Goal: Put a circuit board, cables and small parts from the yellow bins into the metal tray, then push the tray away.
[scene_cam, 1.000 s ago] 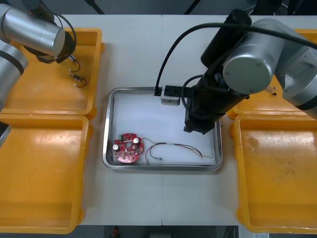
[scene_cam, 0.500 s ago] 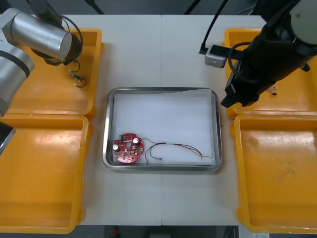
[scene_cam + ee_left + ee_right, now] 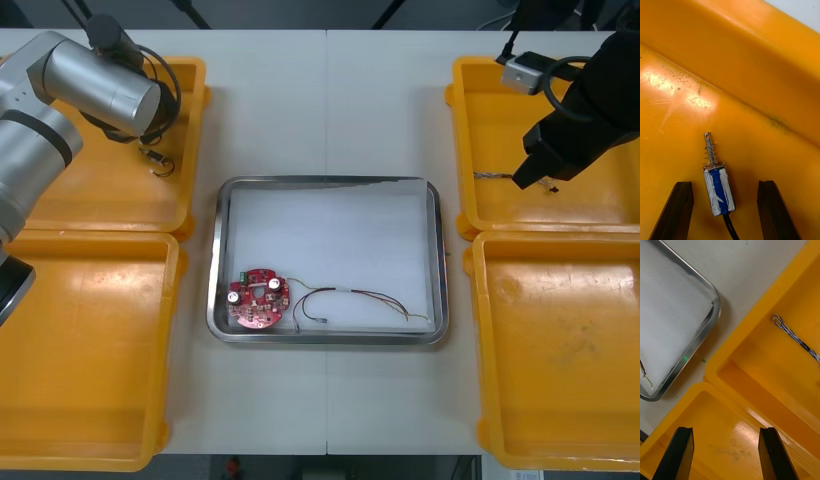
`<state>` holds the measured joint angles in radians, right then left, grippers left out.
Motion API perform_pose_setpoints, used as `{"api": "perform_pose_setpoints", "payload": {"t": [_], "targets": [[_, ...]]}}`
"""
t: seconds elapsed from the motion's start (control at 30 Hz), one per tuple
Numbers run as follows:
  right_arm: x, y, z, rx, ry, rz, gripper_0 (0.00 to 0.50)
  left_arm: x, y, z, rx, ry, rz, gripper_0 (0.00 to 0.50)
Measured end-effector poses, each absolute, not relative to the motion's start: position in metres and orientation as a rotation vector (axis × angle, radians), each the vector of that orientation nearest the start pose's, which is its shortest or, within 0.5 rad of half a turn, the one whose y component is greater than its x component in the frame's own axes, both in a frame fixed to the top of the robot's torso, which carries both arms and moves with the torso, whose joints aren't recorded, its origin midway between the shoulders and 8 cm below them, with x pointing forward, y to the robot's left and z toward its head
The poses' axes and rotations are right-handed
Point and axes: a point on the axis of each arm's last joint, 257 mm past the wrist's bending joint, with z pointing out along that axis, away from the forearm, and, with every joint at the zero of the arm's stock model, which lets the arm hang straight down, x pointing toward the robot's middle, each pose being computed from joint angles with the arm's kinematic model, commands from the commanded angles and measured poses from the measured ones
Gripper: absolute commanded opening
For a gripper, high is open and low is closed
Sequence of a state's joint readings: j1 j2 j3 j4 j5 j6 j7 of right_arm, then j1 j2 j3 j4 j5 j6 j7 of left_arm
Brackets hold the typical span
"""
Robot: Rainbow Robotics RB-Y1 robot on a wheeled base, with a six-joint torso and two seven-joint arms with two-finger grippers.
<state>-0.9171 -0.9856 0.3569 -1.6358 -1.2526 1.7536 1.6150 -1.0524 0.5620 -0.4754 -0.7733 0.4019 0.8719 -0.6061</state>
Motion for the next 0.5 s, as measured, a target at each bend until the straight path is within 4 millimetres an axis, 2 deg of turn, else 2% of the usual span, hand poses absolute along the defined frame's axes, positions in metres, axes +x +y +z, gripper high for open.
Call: {"api": "perform_pose_setpoints", "payload": {"t": [0.13,0.17,0.23,0.27,0.3,0.33,0.37,0.5], "targets": [[0.487,-0.280,-0.101,-0.810,2.685,0.028,0.500,0.710,0.322,-0.161,-0.659,2.105,-0.087,0.488],[0.491,-0.285,-0.102,-0.783,2.689,0.023,0.500,0.712,0.323,-0.160,-0.657,2.094,-0.092,0.408],[0.498,-0.293,-0.104,-0.732,2.692,0.021,0.500,0.715,0.326,-0.159,-0.652,2.080,-0.094,0.197],[0.502,-0.297,-0.105,-0.707,2.692,0.022,0.500,0.716,0.327,-0.159,-0.649,2.077,-0.090,0.154],[0.506,-0.301,-0.106,-0.681,2.692,0.021,0.500,0.716,0.328,-0.159,-0.646,2.077,-0.085,0.068],[0.510,-0.305,-0.107,-0.658,2.692,0.020,0.500,0.716,0.328,-0.159,-0.641,2.078,-0.080,0.032],[0.513,-0.309,-0.107,-0.638,2.690,0.017,0.500,0.717,0.328,-0.159,-0.638,2.078,-0.077,0.003],[0.525,-0.321,-0.108,-0.583,2.672,-0.004,0.500,0.717,0.327,-0.160,-0.631,2.079,-0.073,0.000]]}}
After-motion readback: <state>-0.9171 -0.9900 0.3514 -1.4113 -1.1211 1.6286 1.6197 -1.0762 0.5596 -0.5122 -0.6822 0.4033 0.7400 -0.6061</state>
